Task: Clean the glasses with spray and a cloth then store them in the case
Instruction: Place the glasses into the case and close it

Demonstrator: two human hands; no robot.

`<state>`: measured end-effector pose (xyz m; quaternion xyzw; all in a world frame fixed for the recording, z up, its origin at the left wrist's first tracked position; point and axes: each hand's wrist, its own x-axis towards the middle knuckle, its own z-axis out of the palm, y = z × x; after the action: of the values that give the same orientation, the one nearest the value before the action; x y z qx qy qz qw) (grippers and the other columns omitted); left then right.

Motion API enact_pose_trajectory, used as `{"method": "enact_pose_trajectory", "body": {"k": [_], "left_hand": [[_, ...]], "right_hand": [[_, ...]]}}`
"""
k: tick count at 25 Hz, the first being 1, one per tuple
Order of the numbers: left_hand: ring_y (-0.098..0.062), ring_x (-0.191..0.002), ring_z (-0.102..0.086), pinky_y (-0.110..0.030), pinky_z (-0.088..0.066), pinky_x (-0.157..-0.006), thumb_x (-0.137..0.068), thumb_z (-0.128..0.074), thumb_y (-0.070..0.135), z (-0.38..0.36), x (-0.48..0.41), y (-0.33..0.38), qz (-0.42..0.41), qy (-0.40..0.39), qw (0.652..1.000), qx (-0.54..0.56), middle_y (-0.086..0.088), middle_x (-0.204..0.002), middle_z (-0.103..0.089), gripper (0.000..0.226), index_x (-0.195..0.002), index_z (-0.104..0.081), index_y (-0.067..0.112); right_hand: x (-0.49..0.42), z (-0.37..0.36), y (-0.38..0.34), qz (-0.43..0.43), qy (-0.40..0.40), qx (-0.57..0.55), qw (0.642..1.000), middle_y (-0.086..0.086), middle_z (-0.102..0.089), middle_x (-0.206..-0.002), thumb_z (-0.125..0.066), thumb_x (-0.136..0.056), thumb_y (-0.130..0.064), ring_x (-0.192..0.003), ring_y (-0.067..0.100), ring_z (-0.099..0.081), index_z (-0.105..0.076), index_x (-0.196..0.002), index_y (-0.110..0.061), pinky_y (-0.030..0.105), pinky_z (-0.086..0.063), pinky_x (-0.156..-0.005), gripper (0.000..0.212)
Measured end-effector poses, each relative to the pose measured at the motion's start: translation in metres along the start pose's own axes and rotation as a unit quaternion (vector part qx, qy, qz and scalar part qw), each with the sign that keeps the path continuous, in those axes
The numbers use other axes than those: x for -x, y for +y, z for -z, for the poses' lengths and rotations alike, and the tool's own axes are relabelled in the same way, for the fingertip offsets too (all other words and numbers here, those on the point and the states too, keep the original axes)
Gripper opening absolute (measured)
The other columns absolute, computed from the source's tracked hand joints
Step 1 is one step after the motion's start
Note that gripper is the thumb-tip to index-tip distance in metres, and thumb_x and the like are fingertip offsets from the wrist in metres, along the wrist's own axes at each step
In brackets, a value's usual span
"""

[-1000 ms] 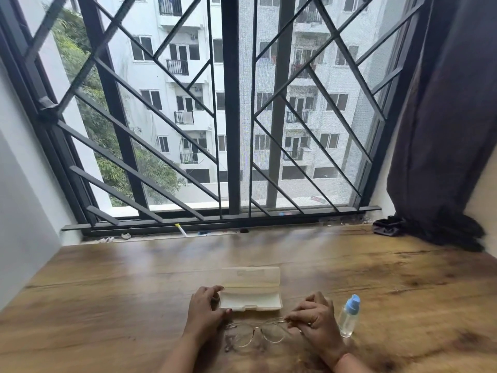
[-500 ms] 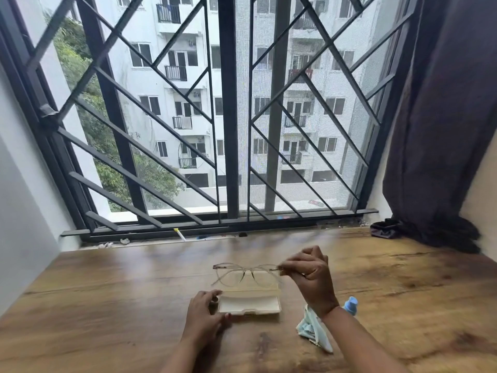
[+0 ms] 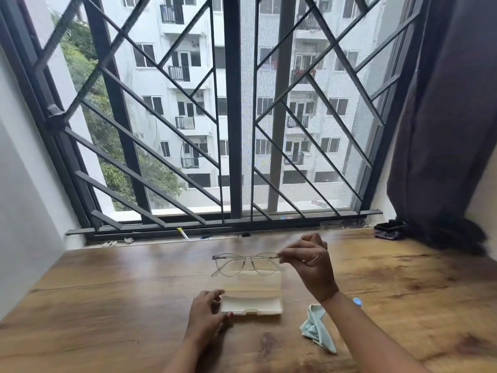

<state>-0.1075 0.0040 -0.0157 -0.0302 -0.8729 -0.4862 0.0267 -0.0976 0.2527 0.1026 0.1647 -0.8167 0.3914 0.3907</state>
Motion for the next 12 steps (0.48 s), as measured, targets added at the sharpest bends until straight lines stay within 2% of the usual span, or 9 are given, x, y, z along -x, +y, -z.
{"method": "enact_pose_trajectory", "body": {"k": [7,10,12], "left_hand": [[-0.024,-0.087,-0.058,-0.039,-0.051,-0.083,-0.044,-0.073,0.029,0.000,0.000,-0.001,0.002,-0.001,1.000,0.001,0.005,-0.087,-0.054,0.065,-0.106,-0.066,0.012],[-0.024,-0.088,-0.057,-0.036,-0.050,-0.083,-0.042,-0.073,0.036,0.002,0.000,-0.001,-0.007,0.000,1.000,-0.012,0.009,-0.086,-0.054,0.068,-0.106,-0.066,0.013],[-0.024,-0.088,-0.057,-0.033,-0.048,-0.083,-0.045,-0.078,0.028,0.002,0.000,0.000,-0.009,-0.004,1.000,-0.015,0.011,-0.086,-0.053,0.065,-0.106,-0.066,0.011]], "right_hand": [[0.024,-0.010,0.024,-0.075,-0.032,0.011,0.997,-0.033,-0.065,-0.077,-0.073,-0.062,-0.033,-0.085,-0.001,-0.043,-0.070,-0.082,-0.041,0.041,-0.032,-0.076,0.022],[0.037,-0.017,0.032,-0.105,-0.055,0.022,0.993,-0.039,-0.062,-0.077,-0.070,-0.059,-0.044,-0.088,-0.005,-0.041,-0.066,-0.086,-0.047,0.036,-0.031,-0.076,0.027],[0.045,-0.022,0.036,-0.116,-0.069,0.028,0.990,-0.042,-0.060,-0.077,-0.071,-0.058,-0.042,-0.088,-0.008,-0.039,-0.065,-0.088,-0.049,0.034,-0.032,-0.075,0.032]]}}
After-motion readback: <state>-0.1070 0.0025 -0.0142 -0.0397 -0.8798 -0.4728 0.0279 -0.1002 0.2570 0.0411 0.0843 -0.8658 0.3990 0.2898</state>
